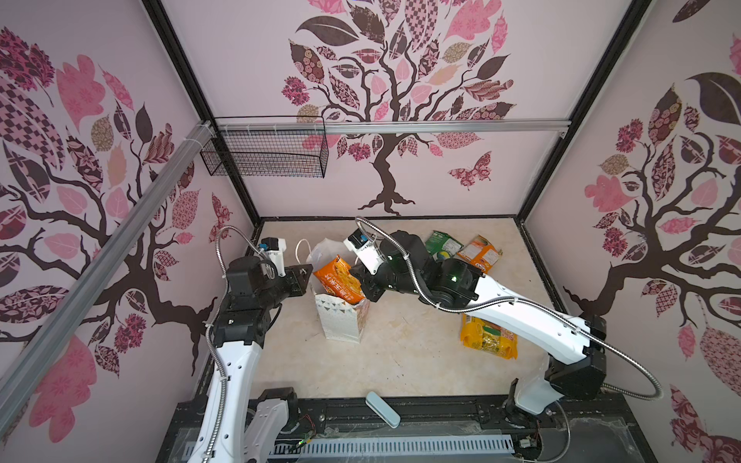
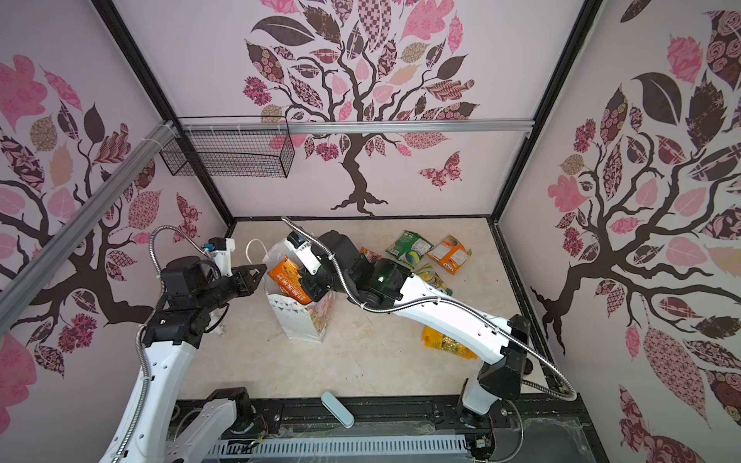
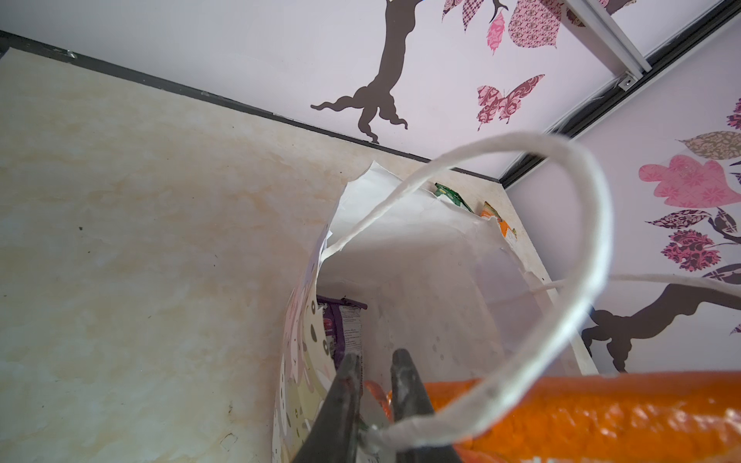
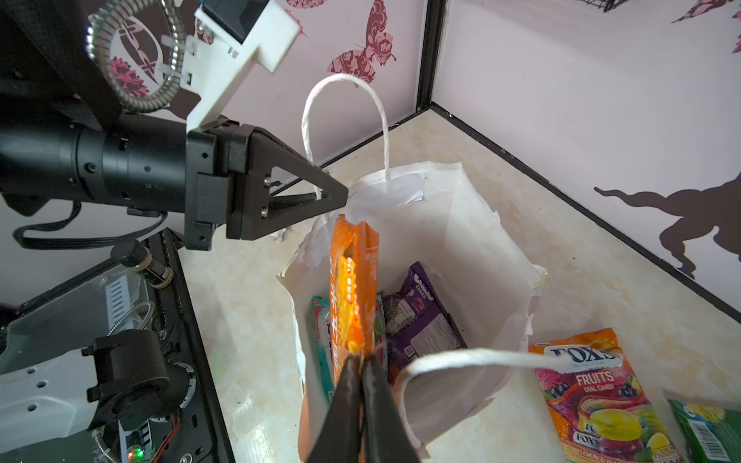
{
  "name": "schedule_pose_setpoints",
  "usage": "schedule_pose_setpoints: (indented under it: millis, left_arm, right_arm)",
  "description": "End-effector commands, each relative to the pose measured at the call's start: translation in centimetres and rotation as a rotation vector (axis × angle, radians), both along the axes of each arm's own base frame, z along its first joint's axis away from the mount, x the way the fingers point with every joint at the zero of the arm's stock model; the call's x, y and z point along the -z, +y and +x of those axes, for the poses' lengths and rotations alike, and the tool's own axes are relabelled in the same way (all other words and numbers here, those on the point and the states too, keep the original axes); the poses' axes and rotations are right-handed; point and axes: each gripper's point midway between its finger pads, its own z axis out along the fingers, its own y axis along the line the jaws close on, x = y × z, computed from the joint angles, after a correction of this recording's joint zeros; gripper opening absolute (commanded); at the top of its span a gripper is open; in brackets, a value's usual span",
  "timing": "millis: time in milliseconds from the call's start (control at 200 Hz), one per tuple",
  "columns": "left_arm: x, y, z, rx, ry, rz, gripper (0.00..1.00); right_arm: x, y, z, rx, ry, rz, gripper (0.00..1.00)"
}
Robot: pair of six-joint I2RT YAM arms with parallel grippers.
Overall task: Place the snacks into the paper bag
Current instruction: Place the snack in the paper bag.
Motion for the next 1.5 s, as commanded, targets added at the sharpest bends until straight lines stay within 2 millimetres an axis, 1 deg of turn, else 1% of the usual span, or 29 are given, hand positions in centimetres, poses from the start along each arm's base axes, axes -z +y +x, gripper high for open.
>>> schedule_pose_setpoints:
  millis: [0, 215, 490, 600, 745, 810, 860, 910, 965, 1040, 1100, 1195, 1311, 1346, 1496]
  left_arm:
    - [0.6, 0.0, 0.0, 0.003, 0.008, 0.009, 0.19]
    - [0.5, 0.0, -0.1, 0.003, 0.005, 0.009, 0.19]
    - [0.5, -0.1, -0.1, 0.006, 0.004, 0.006, 0.2]
    - [0.6, -0.1, -0.1, 0.005, 0.008, 0.006, 0.19]
    - [0.6, 0.0, 0.0, 0.001, 0.004, 0.007, 0.19]
    - [0.7, 0.1, 0.0, -0.005, 0.008, 0.009, 0.19]
    - [0.7, 0.1, 0.0, -0.004, 0.009, 0.007, 0.19]
    - [0.7, 0.0, -0.1, -0.001, 0.009, 0.009, 0.19]
    - [0.6, 0.1, -0.1, -0.006, 0.002, 0.014, 0.19]
    - [0.6, 0.2, -0.1, -0.013, -0.001, 0.017, 0.19]
    - [0.6, 0.2, -0.1, -0.013, 0.002, 0.015, 0.19]
    - [0.7, 0.1, 0.0, -0.006, 0.007, 0.012, 0.19]
    - [0.7, 0.1, -0.1, -0.004, 0.009, 0.012, 0.19]
    - [0.7, 0.1, 0.0, -0.006, 0.009, 0.012, 0.19]
    - [0.7, 0.2, -0.1, -0.011, 0.008, 0.017, 0.19]
  right_arm:
    - [-1.4, 0.6, -0.5, -0.032, -0.019, 0.02, 0.12]
    - [-2.0, 0.7, -0.8, -0.047, -0.022, 0.039, 0.17]
    - [-2.7, 0.2, -0.8, -0.035, -0.036, 0.051, 0.2]
    - [-3.0, -0.9, -0.4, 0.012, -0.065, 0.056, 0.21]
    - [-3.8, -3.3, 0.4, 0.101, -0.113, 0.072, 0.22]
    - [-4.1, -4.6, 0.9, 0.144, -0.127, 0.076, 0.25]
    - [-4.1, -5.8, 1.6, 0.179, -0.129, 0.072, 0.34]
    - [-3.9, -7.1, 2.3, 0.217, -0.12, 0.062, 0.35]
    - [-3.4, -9.0, 3.2, 0.267, -0.102, 0.043, 0.39]
    - [-2.5, -12.2, 4.6, 0.381, -0.089, 0.003, 0.54]
    - [-2.0, -14.8, 5.2, 0.477, -0.115, -0.035, 0.63]
    - [-0.6, -17.9, 5.8, 0.579, -0.123, -0.081, 0.78]
    - [1.9, -21.3, 6.8, 0.676, -0.048, -0.109, 0.96]
    - [2.7, -22.3, 7.1, 0.708, -0.024, -0.114, 0.99]
    - [5.9, -25.8, 7.9, 0.83, 0.088, -0.116, 0.99]
